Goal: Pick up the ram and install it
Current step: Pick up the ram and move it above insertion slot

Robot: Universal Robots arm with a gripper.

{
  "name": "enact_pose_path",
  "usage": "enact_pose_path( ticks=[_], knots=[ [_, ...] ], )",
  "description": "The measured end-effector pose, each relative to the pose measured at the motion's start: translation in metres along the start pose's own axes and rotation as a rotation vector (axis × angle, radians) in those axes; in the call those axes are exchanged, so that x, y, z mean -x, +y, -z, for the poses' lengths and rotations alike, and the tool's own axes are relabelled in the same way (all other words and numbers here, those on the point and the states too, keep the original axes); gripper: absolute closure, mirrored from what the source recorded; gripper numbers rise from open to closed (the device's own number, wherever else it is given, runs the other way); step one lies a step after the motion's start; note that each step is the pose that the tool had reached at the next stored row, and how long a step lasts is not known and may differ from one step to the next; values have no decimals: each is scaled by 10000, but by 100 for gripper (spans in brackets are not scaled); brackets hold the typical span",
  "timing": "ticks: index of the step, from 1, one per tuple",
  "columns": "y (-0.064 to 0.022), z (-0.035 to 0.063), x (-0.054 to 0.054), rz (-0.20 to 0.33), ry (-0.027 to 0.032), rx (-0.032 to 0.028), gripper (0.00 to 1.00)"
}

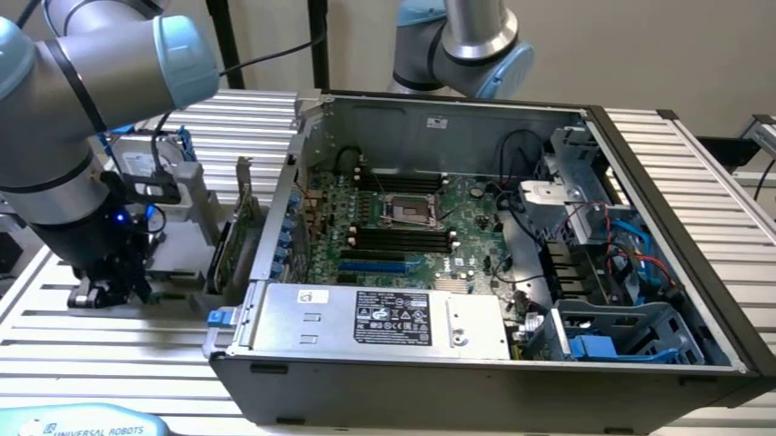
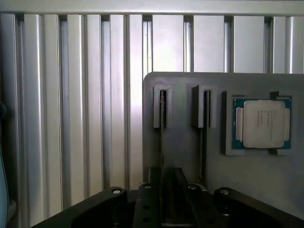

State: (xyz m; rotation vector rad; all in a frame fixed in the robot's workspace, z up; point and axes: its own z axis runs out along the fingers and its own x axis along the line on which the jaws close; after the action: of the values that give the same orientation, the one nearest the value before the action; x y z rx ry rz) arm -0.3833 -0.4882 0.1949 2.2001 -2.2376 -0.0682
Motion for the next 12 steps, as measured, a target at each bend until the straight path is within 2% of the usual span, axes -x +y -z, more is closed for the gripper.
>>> enact_pose_path(
  ticks=[1,2,6,8,9,12],
  knots=[
    [0,-3,0,4,-1,-12,73],
    [0,-6,0,9,-1,-23,79],
    [0,-11,0,15,2,-38,79],
    [0,-12,0,15,-1,-39,82],
    [0,-12,0,14,-1,-39,86],
    [0,-12,0,14,-1,-39,86]
  ],
)
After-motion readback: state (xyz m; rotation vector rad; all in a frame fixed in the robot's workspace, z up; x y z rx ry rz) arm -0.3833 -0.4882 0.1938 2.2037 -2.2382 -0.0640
